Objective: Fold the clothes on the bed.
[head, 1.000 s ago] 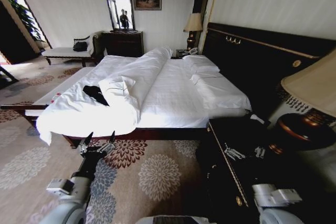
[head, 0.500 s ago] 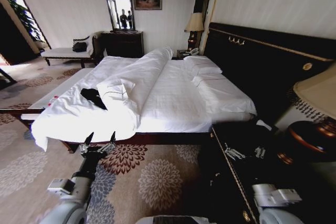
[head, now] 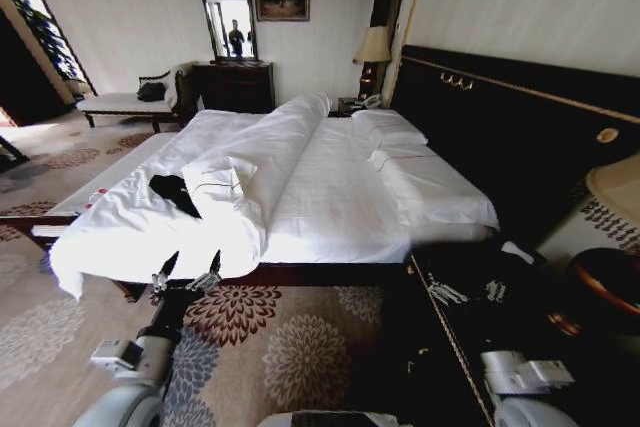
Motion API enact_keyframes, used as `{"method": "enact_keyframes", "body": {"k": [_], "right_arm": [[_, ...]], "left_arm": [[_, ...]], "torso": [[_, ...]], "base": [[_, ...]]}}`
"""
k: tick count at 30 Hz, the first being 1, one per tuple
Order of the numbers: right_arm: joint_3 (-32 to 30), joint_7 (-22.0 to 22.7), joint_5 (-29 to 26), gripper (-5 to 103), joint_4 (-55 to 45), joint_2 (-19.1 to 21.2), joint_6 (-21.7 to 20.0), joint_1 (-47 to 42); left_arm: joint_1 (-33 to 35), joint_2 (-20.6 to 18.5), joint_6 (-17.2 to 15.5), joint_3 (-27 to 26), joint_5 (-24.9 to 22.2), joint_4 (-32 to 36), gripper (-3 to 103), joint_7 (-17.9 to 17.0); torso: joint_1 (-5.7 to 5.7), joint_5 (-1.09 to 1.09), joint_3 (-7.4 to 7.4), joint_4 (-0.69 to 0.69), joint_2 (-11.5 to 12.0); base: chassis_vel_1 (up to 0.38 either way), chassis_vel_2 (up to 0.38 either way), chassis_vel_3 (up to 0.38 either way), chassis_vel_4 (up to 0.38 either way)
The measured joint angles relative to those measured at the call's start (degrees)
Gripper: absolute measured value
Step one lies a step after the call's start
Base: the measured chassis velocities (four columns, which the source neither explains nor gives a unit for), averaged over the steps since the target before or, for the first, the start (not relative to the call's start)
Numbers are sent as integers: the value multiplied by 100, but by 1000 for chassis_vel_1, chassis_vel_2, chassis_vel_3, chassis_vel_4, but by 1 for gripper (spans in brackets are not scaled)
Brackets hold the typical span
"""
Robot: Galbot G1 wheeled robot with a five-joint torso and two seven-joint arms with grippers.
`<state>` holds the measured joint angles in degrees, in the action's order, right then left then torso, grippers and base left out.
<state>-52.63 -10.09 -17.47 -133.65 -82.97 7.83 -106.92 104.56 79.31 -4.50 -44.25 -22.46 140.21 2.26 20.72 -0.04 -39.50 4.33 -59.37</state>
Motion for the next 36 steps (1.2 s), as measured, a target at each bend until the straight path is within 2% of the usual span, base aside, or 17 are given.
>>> {"method": "enact_keyframes", "body": {"k": [36], "right_arm": [[-18,-20,16,100,59,8,-8,37]], "left_arm": [[21,34,28,55,83,-21,100,8]], "torso": [[0,1,0,0,0]], "base": [[-85,92,86,-92]]}}
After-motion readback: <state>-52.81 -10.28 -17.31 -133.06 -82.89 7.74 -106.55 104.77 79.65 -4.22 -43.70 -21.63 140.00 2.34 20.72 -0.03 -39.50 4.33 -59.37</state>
